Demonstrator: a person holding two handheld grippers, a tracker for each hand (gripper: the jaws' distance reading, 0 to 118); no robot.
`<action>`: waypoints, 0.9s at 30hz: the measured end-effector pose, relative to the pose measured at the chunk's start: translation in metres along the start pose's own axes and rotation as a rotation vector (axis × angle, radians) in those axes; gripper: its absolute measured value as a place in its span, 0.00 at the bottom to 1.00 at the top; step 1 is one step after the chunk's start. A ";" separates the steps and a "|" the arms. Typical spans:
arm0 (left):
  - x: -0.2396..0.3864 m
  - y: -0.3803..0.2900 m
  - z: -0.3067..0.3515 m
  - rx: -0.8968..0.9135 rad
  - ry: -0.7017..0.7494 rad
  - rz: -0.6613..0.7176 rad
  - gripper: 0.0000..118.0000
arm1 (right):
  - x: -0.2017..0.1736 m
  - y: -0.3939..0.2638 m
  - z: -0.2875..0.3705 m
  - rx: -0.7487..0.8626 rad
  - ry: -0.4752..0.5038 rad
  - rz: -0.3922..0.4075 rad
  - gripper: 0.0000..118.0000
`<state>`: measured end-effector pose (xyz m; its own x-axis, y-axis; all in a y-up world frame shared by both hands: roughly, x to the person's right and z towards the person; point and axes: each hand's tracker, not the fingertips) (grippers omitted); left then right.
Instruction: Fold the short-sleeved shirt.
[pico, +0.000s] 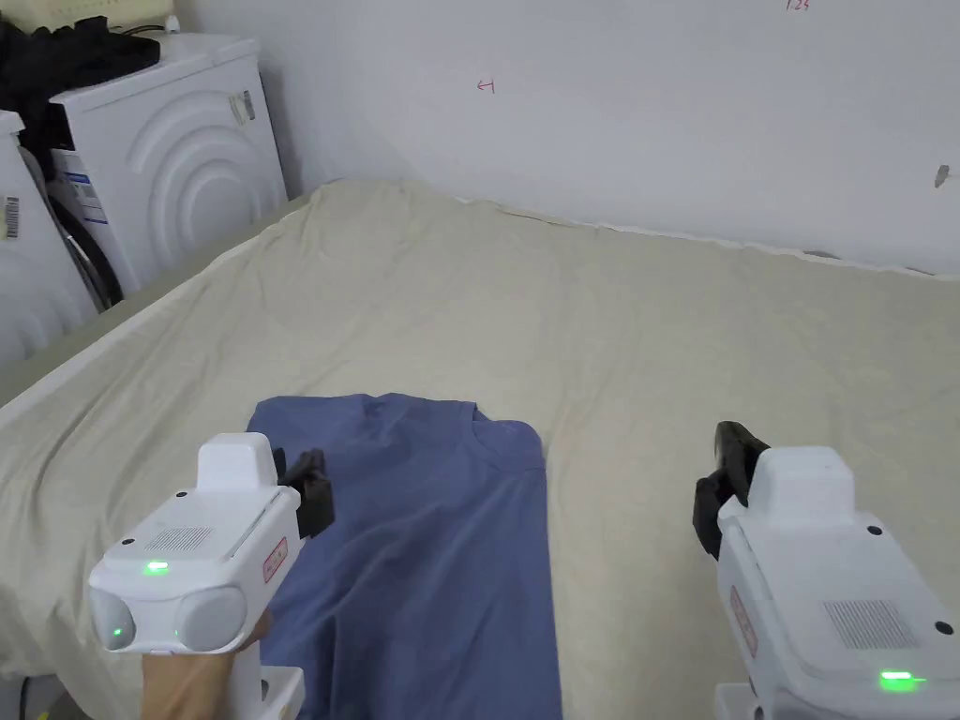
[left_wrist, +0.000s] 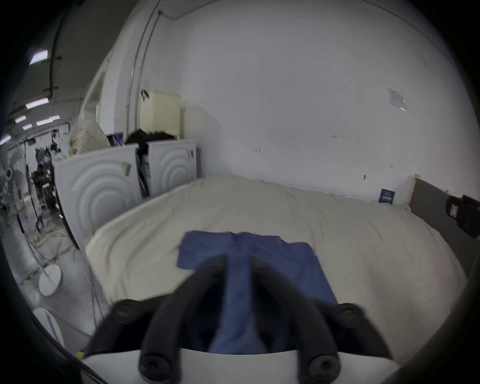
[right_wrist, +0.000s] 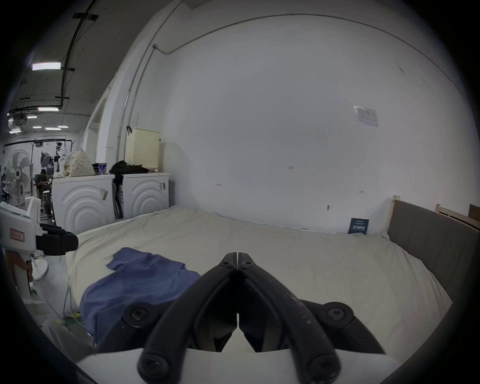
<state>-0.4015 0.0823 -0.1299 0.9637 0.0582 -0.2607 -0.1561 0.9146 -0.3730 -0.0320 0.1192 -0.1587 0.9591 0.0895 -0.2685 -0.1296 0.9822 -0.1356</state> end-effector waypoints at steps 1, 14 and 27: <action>0.004 0.000 -0.012 -0.040 -0.006 0.009 0.72 | 0.006 -0.001 0.000 -0.003 -0.013 0.000 0.01; 0.045 -0.065 -0.158 -0.576 -0.021 -0.085 0.86 | 0.061 -0.021 -0.011 -0.082 -0.158 -0.007 0.01; 0.054 -0.065 -0.128 -0.500 -0.078 -0.072 0.03 | 0.078 -0.029 0.000 -0.119 -0.152 -0.029 0.01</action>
<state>-0.3670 -0.0256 -0.2336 0.9862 0.0492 -0.1583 -0.1547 0.6154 -0.7729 0.0469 0.0975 -0.1762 0.9887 0.0939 -0.1166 -0.1213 0.9591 -0.2559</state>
